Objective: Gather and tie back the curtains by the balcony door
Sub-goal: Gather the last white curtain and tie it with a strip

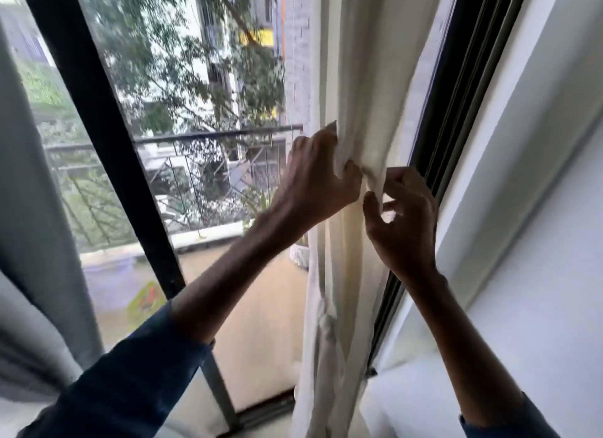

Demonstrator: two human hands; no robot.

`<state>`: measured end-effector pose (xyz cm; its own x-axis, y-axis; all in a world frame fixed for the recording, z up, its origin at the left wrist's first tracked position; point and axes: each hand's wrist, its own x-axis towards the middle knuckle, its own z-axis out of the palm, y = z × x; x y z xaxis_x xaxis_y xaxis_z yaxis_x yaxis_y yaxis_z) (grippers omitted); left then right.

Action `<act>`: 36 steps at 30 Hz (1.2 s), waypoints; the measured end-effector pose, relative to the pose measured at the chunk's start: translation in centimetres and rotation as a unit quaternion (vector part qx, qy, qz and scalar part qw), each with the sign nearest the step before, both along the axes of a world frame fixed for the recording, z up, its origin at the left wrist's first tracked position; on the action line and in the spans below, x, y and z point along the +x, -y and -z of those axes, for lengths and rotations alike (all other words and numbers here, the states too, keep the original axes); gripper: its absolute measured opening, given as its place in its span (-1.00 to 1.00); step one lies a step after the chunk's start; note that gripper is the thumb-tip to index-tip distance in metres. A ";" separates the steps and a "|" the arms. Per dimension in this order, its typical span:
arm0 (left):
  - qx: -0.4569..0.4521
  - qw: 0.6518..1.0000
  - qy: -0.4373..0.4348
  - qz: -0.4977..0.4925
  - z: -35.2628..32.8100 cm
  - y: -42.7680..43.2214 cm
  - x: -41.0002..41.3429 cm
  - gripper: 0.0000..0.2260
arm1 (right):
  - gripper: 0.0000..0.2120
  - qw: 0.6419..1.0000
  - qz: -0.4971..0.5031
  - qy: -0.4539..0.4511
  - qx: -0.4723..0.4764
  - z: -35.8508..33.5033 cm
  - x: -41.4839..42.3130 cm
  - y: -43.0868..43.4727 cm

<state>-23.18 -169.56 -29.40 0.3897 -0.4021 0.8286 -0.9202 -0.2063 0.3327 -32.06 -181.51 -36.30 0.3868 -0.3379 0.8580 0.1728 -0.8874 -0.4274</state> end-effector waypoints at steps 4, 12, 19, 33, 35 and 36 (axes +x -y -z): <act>0.026 0.997 -0.049 0.045 5.5 -0.2 -0.8 -0.79 | -0.84 0.985 -0.065 -0.071 0.140 5.4 -1.6 -1.1; 0.080 0.979 -0.147 0.117 14.5 -1.4 -1.9 -0.79 | -0.52 0.948 -0.115 -0.194 0.223 12.2 -3.9 -4.5; 0.099 0.944 -0.257 0.182 16.7 -2.6 -2.1 -0.71 | -0.63 0.944 -0.006 -0.257 0.208 15.7 -2.3 -5.8; 0.114 0.898 -0.395 0.157 25.3 -6.3 -3.2 -0.71 | -0.60 0.927 0.066 -0.256 0.267 16.8 -1.4 -4.5; 0.126 0.912 -0.366 0.140 26.0 -6.0 -4.2 -0.64 | -0.64 0.914 0.064 -0.261 0.303 16.6 -1.6 -4.8; 0.122 0.918 -0.357 0.124 26.1 -5.8 -4.6 -0.61 | -0.68 0.911 0.061 -0.257 0.316 16.5 -1.7 -5.0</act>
<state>-27.78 -163.80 -55.52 0.6695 -0.6918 0.2705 -0.5138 -0.1683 0.8412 -33.76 -176.52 -52.76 0.6090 -0.7691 0.1938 -0.2782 -0.4359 -0.8559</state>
